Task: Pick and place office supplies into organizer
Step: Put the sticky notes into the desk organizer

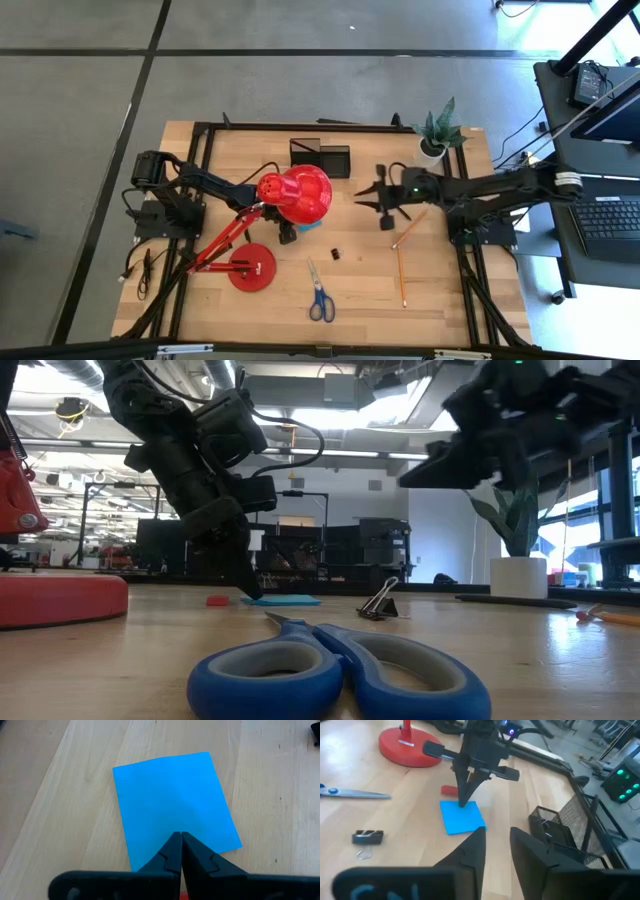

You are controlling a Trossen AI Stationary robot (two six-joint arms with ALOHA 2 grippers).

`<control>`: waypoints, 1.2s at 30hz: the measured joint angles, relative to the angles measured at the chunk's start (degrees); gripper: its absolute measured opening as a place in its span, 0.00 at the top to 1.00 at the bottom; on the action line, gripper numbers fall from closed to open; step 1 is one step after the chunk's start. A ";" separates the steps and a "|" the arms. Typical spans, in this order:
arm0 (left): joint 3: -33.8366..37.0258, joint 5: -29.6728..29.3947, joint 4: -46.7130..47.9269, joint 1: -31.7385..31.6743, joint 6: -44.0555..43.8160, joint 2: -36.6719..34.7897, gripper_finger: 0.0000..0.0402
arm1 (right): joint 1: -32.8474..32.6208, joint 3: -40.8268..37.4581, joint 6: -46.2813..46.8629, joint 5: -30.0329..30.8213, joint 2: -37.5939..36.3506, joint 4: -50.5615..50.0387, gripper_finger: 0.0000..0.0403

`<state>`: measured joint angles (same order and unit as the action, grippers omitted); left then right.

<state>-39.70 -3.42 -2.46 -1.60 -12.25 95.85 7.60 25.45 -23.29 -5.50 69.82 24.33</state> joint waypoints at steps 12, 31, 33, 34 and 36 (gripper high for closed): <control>-0.07 0.00 0.11 0.01 0.00 -0.02 0.99 | -2.70 12.12 -15.11 0.03 13.77 -9.49 0.68; -0.07 0.02 -0.19 -0.01 1.51 -0.02 0.99 | -8.61 14.89 -39.43 3.68 29.46 1.58 0.68; -0.07 0.02 -0.34 -0.01 1.51 -0.02 0.99 | -8.61 14.89 -40.41 3.97 30.36 2.76 0.68; -0.07 0.02 -0.36 -0.01 1.51 -0.02 0.99 | -8.59 14.89 -40.49 3.98 30.82 3.16 0.68; -0.07 0.01 -0.45 -0.01 1.51 -0.02 0.99 | -8.59 14.86 -40.03 3.98 31.53 4.05 0.68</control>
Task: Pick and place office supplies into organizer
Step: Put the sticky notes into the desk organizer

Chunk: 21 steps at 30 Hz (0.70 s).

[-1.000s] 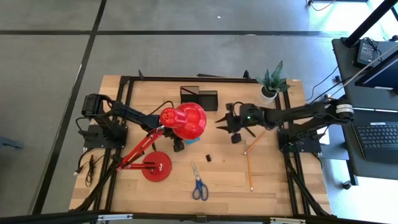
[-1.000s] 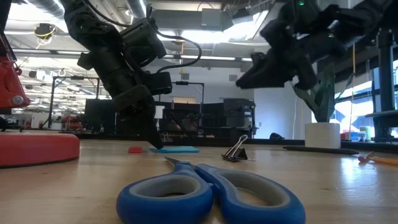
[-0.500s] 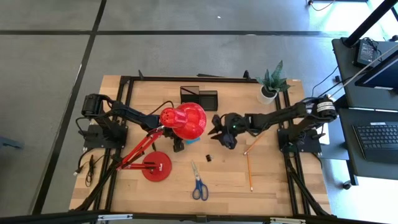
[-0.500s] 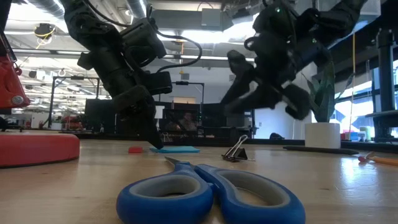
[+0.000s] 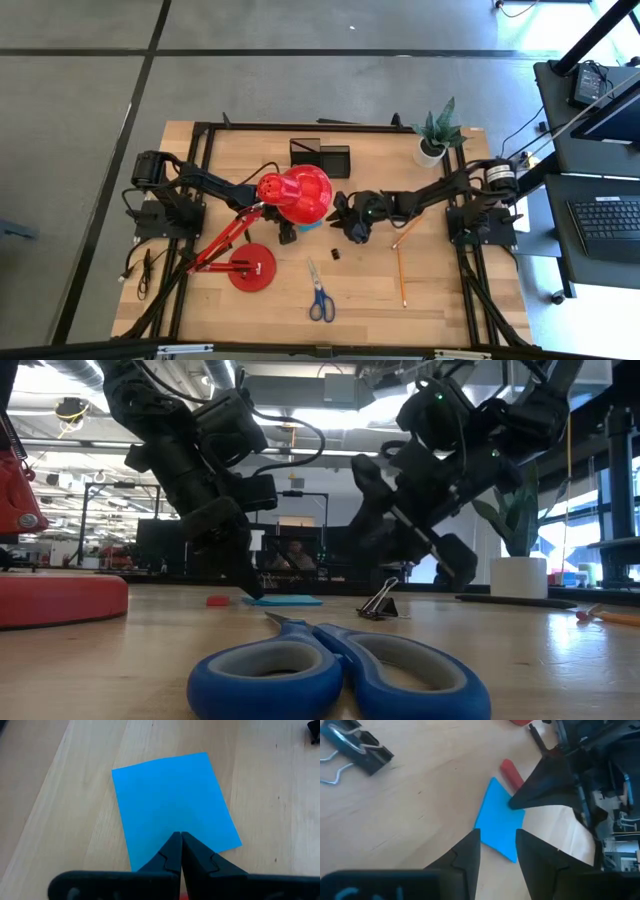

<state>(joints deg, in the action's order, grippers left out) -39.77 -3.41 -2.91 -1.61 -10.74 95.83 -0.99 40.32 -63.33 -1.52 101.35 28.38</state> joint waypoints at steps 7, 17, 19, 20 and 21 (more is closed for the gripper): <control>0.00 -0.56 -2.96 0.00 -0.50 0.00 0.99 | 0.00 2.79 0.12 0.02 2.62 0.23 0.70; -0.16 -0.52 -3.97 -0.04 -1.06 2.22 0.99 | 0.00 11.06 -0.05 2.14 6.74 -13.77 0.70; -0.28 -0.54 -4.90 -0.11 -2.01 3.45 0.99 | 0.00 12.68 0.02 2.16 6.83 -17.84 0.70; -0.34 -0.50 -5.18 -0.15 -2.14 4.16 0.99 | 0.00 13.39 -0.02 2.16 6.83 -19.01 0.70; -0.37 -0.41 -5.53 -0.13 -2.16 4.77 0.99 | 0.00 14.00 -0.04 2.14 6.82 -19.90 0.70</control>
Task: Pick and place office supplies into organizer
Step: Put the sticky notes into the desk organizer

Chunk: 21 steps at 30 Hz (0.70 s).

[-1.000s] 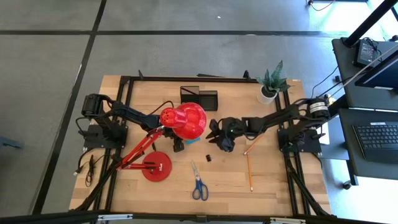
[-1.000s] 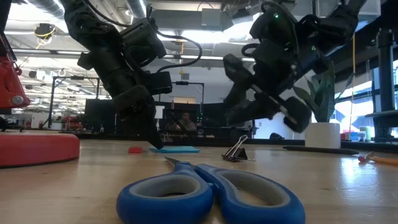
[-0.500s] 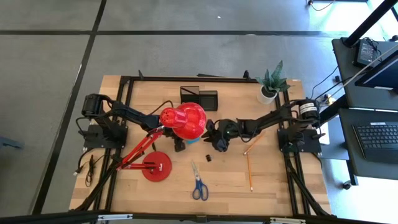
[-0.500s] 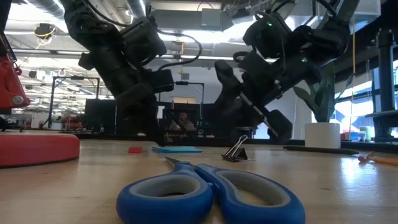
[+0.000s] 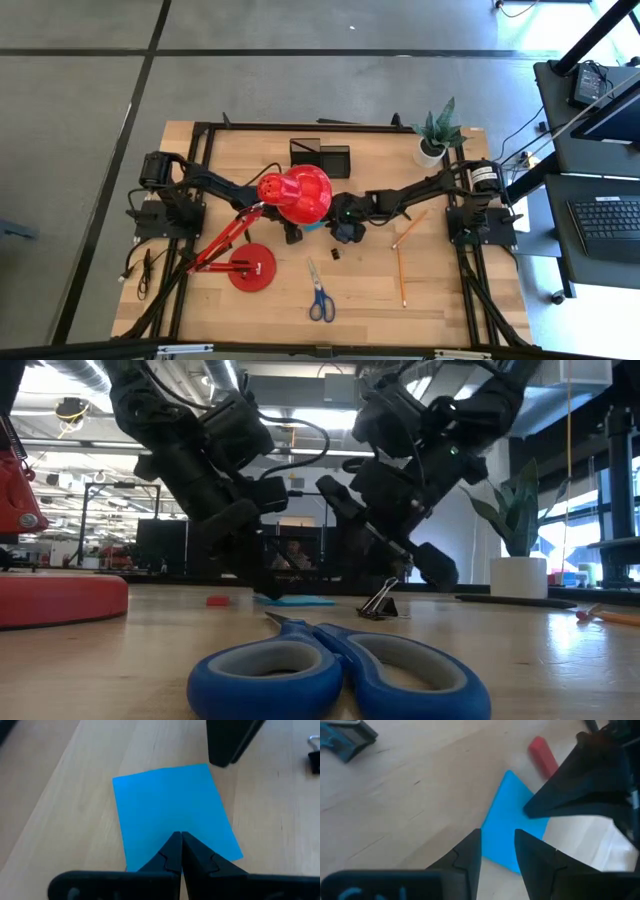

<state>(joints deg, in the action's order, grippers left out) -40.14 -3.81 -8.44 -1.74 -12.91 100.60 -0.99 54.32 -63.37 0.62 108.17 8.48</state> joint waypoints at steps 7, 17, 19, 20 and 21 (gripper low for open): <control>-0.04 1.61 -4.51 -0.02 0.04 2.42 0.99 | -0.02 2.02 -3.06 0.63 -0.06 -6.59 0.70; 0.13 1.73 -5.00 -0.02 0.11 2.55 0.99 | -1.08 2.00 -2.93 3.23 -0.11 -10.78 0.70; 0.17 1.81 -5.17 -0.02 0.13 2.57 0.99 | -1.38 2.00 -2.95 3.21 -0.10 -10.78 0.70; 0.20 1.81 -5.27 -0.02 0.13 2.57 0.99 | -1.46 2.00 -2.93 3.20 -0.10 -10.77 0.70; 0.21 1.85 -5.35 -0.02 0.13 2.57 0.99 | -1.49 2.00 -2.93 3.15 -0.10 -10.76 0.70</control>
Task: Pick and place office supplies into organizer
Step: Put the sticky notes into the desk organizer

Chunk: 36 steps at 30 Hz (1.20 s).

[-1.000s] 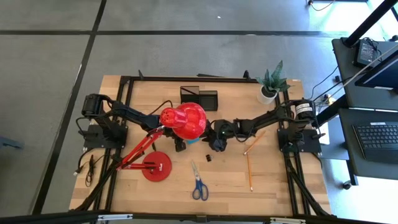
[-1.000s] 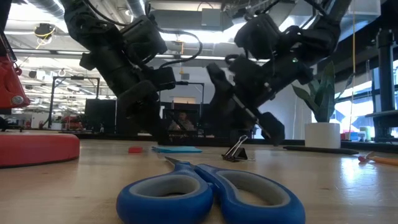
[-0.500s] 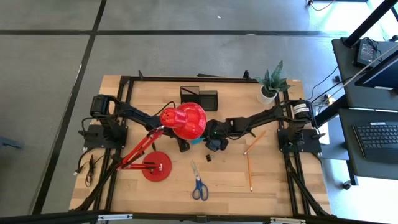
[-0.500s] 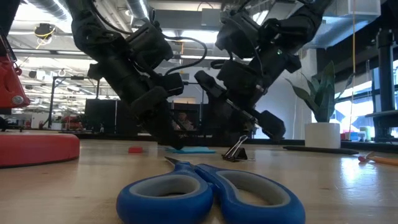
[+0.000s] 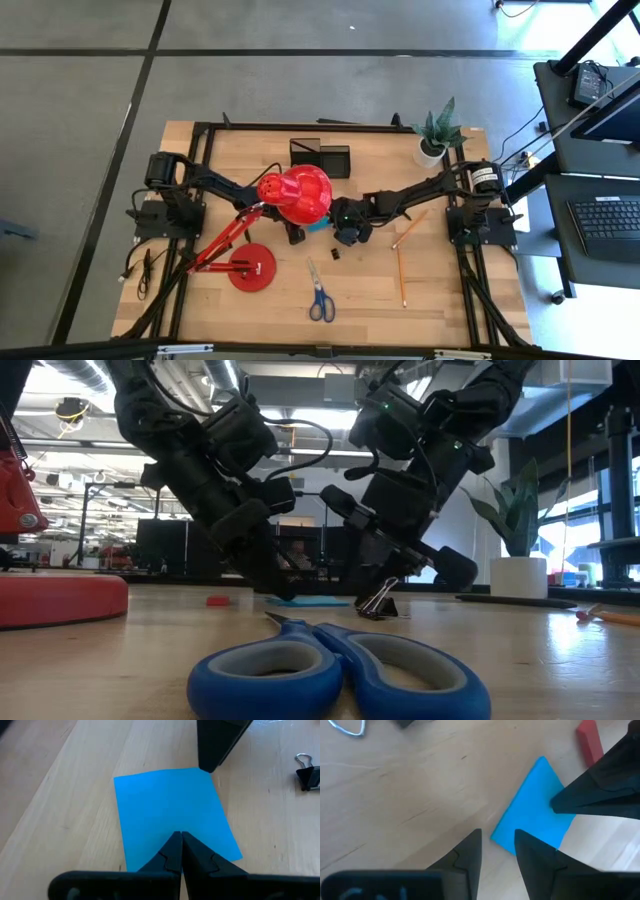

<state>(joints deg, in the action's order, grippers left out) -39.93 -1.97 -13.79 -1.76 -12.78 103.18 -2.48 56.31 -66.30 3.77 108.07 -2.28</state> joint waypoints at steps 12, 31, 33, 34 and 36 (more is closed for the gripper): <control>0.19 0.16 -1.45 0.02 0.02 0.17 0.99 | 0.02 -0.04 0.00 -0.29 0.55 1.06 0.70; 0.19 0.16 -1.79 0.05 -0.01 0.22 0.99 | 0.00 -0.09 7.30 1.86 2.91 8.05 0.70; 0.19 0.16 -1.78 0.07 -0.07 0.22 0.99 | -0.07 -0.09 7.28 3.08 2.93 8.04 0.70; 0.19 0.18 -1.78 0.04 -0.07 0.22 0.99 | -0.09 -0.09 7.28 3.63 2.93 7.94 0.70; 0.19 0.59 -1.78 0.04 -0.09 0.22 0.99 | -0.11 -0.09 7.28 4.16 2.93 7.62 0.70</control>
<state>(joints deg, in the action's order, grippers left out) -39.75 -1.38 -15.57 -1.72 -12.86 103.39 -2.59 56.23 -59.02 7.93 111.00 5.33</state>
